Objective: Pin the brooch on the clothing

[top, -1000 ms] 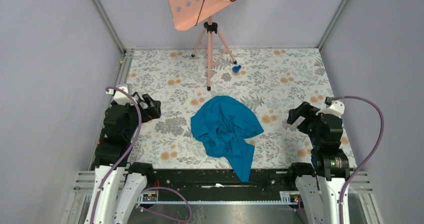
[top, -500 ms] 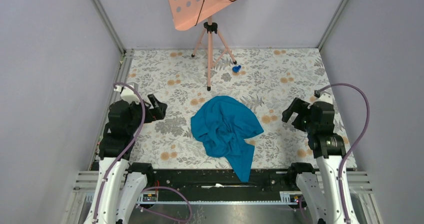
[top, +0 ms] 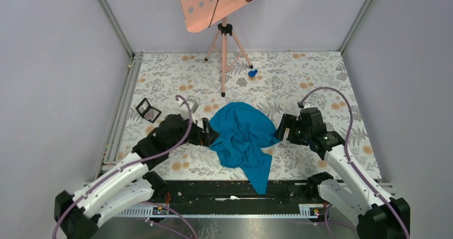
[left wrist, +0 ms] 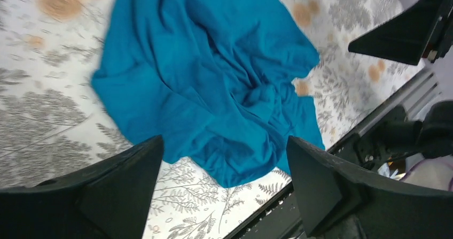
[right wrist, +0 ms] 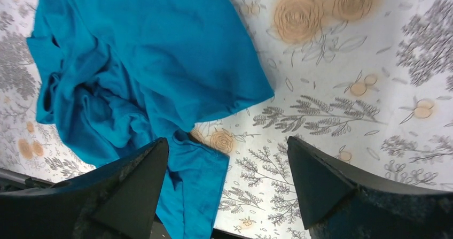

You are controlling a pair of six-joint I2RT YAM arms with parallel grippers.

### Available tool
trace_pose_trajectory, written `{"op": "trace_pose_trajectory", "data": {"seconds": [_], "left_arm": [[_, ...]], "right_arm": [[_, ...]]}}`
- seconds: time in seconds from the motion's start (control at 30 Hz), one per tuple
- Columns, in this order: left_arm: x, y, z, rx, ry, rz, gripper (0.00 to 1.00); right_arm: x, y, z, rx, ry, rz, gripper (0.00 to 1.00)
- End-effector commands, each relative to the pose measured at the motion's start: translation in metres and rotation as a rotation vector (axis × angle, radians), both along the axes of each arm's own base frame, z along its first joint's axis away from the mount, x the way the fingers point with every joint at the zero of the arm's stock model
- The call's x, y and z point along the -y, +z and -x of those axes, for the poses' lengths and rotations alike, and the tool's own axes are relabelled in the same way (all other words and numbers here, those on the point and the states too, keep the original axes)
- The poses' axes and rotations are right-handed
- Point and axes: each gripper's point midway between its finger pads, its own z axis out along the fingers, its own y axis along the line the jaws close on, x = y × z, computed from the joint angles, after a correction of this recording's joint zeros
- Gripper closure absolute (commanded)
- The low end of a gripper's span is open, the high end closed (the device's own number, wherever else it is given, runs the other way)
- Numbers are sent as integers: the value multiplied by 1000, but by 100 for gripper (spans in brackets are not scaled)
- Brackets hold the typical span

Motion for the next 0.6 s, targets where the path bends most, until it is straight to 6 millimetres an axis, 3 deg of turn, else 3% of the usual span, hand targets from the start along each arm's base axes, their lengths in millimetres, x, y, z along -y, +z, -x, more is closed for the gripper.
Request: {"op": "trace_pose_trajectory", "data": {"seconds": [0.0, 0.07, 0.17, 0.2, 0.3, 0.57], "left_arm": [[41, -3, -2, 45, 12, 78, 9], [51, -15, 3, 43, 14, 87, 9], [49, -32, -2, -12, 88, 66, 26], [51, -35, -2, -26, 95, 75, 28], [73, -34, 8, -32, 47, 102, 28], [134, -65, 44, -83, -65, -35, 27]], "right_arm": [[-16, -9, 0, 13, -9, -86, 13], [-18, -17, 4, -3, -6, -101, 16], [-22, -26, 6, -23, 2, -120, 19], [-24, -28, 6, -28, 5, -125, 19], [-28, -34, 3, -46, 11, -137, 19], [-37, -43, -1, -80, -1, -166, 27]]}}
